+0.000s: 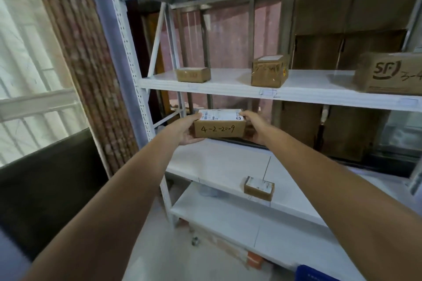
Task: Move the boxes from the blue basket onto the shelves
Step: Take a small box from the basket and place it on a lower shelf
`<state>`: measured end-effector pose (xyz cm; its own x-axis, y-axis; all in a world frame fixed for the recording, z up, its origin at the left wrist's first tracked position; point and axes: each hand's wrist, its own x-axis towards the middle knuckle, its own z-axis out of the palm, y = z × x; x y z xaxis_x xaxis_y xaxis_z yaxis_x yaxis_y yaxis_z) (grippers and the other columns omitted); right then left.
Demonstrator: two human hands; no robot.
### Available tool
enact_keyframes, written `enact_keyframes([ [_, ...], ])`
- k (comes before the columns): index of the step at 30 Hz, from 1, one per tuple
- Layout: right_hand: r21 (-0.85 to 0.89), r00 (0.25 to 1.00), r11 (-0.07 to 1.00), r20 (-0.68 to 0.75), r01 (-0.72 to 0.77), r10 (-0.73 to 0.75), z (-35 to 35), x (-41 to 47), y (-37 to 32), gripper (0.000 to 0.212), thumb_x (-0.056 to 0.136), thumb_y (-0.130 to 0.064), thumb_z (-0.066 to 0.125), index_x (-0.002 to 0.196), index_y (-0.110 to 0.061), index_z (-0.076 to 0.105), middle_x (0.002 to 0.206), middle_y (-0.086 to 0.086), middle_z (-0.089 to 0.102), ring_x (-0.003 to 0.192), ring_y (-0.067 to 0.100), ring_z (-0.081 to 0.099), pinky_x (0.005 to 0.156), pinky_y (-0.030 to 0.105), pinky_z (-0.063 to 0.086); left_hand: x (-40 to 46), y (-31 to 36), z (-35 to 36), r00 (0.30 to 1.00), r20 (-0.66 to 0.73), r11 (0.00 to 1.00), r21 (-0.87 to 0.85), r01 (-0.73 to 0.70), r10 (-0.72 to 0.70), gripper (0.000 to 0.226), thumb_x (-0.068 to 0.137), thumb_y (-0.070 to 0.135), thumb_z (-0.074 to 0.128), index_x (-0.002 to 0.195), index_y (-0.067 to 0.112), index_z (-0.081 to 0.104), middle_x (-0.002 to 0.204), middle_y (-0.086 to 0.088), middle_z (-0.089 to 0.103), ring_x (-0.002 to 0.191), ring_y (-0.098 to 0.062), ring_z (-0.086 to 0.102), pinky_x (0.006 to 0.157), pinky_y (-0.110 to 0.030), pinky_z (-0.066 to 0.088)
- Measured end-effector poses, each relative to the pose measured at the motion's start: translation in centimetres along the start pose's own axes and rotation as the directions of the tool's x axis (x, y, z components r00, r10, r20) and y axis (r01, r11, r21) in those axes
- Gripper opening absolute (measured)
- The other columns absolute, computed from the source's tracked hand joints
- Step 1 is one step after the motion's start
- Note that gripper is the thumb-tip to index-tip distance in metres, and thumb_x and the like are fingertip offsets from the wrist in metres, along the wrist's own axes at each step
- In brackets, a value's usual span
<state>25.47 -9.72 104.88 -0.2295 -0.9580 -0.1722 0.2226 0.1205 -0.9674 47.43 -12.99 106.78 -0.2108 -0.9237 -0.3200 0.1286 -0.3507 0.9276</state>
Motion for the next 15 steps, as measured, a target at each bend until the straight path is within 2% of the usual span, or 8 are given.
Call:
enact_keyframes([
  [2,-0.016,1.0,1.0,0.002,0.0,0.0,2.4,2.7,0.4,0.021,0.089,-0.028,0.064,0.103,-0.012,0.063,0.092,0.009,0.072,0.086,0.023,0.069,0.06,0.03,0.058,2.5,0.6,-1.5,0.999,-0.033,1.0,0.008,0.007,-0.006,0.02,0.09,0.032,0.064,0.104,0.019,0.056,0.104,-0.013,0.063,0.099,-0.027,0.064,0.083,-0.043,0.056],
  [5,0.003,1.0,1.0,-0.007,-0.022,0.022,5.4,7.2,0.9,0.041,0.087,-0.028,0.065,0.122,-0.009,0.056,0.111,0.016,0.069,0.1,0.029,0.068,0.073,0.035,0.059,6.7,1.7,-3.2,0.998,-0.064,0.999,0.028,0.018,-0.016,0.025,0.093,0.032,0.059,0.111,0.016,0.053,0.101,-0.012,0.06,0.109,-0.028,0.061,0.095,-0.046,0.052],
  [8,-0.018,0.999,0.999,0.001,-0.05,0.05,7.6,11.7,1.4,0.049,0.083,-0.029,0.072,0.124,-0.008,0.055,0.113,0.016,0.069,0.1,0.028,0.068,0.069,0.034,0.06,11.4,2.8,-5.6,0.998,-0.053,0.999,0.028,0.031,-0.029,0.021,0.096,0.028,0.055,0.116,0.022,0.056,0.112,-0.012,0.063,0.115,-0.028,0.059,0.101,-0.046,0.048],
  [12,-0.021,0.997,0.997,0.014,-0.079,0.08,10.3,17.6,3.9,0.05,0.083,-0.025,0.074,0.126,-0.009,0.054,0.113,0.015,0.069,0.099,0.027,0.069,0.085,0.042,0.059,17.9,2.6,-8.9,0.987,-0.146,0.995,0.068,0.075,-0.064,0.031,0.093,0.024,0.06,0.12,0.01,0.054,0.121,-0.013,0.065,0.112,-0.027,0.062,0.098,-0.047,0.051],
  [15,-0.02,0.994,0.995,-0.048,-0.1,0.099,12.0,21.2,7.2,0.045,0.084,-0.022,0.072,0.123,-0.01,0.054,0.112,0.014,0.069,0.096,0.025,0.069,0.084,0.042,0.059,22.3,1.1,-10.7,0.977,-0.205,0.974,0.199,0.107,-0.066,0.03,0.09,0.026,0.063,0.115,0.012,0.054,0.125,-0.01,0.061,0.117,-0.026,0.057,0.102,-0.038,0.047],
])
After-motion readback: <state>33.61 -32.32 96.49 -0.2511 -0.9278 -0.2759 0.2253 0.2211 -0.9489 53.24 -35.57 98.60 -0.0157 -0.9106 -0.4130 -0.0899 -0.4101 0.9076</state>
